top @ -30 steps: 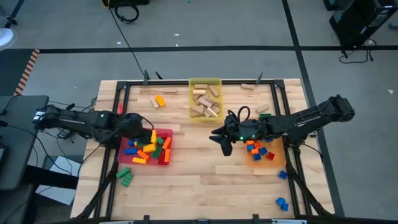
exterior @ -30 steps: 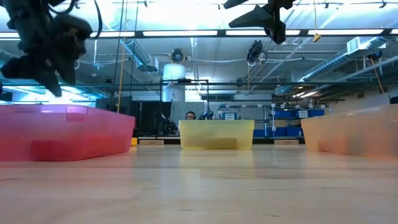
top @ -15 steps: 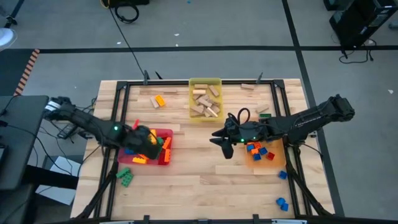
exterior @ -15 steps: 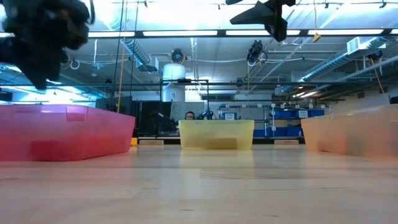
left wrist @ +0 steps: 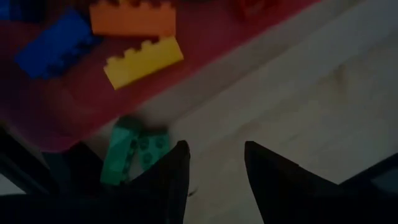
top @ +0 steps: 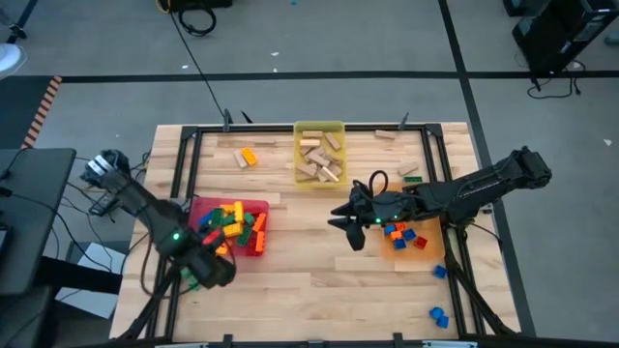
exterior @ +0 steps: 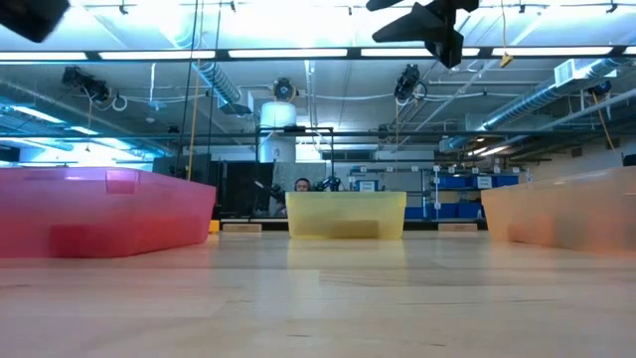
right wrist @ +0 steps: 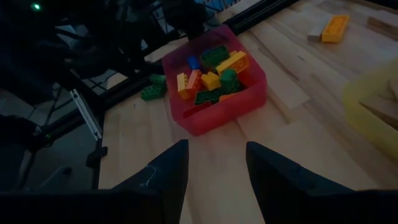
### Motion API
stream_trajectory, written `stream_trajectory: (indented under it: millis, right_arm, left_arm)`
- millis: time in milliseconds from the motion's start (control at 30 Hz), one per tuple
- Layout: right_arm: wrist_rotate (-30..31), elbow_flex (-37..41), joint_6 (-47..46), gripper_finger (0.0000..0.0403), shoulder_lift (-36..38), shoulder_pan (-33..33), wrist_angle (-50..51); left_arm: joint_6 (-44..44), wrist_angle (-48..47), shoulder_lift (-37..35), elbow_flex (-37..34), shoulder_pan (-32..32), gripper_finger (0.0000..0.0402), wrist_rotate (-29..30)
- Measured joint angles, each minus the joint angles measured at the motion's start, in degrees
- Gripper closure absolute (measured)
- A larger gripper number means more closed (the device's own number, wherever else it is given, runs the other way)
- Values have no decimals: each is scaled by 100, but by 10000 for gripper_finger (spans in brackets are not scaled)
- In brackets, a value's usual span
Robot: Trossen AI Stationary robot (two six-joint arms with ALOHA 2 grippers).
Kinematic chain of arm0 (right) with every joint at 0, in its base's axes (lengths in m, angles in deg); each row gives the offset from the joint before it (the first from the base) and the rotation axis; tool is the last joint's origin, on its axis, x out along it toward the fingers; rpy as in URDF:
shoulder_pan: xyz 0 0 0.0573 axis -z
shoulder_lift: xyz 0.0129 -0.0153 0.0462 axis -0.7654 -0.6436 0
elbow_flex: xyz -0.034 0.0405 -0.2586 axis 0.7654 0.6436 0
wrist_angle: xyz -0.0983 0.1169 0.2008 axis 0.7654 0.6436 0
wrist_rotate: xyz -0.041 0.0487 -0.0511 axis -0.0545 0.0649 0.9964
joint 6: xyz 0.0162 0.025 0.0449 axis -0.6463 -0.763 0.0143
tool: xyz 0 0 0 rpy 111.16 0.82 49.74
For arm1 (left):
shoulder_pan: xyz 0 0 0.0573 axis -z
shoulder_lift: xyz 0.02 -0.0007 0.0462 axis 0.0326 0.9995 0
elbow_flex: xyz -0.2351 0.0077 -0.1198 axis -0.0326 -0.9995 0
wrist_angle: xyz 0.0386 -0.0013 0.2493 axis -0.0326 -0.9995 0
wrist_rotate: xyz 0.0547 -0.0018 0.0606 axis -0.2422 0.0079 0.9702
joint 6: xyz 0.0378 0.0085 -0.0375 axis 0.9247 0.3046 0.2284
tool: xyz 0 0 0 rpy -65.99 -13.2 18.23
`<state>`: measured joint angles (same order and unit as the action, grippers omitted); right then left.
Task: Sort blocks by size
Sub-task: Put the 3 stud green game piece into the pink bin
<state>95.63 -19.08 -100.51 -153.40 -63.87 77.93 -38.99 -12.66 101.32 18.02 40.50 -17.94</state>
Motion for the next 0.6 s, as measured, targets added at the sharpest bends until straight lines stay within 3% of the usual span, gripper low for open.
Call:
stream_trajectory:
  millis: [267,400,600]
  right_arm:
    - [-22,0,69,229,2,0,9]
    - [-24,0,114,229,2,7,7]
    - [-24,0,156,229,2,7,1]
  left_arm:
    - [-510,29,247,-17,683,239,44]
    - [-915,-353,363,-24,800,230,-93]
    - [-1026,-46,407,-26,888,200,-80]
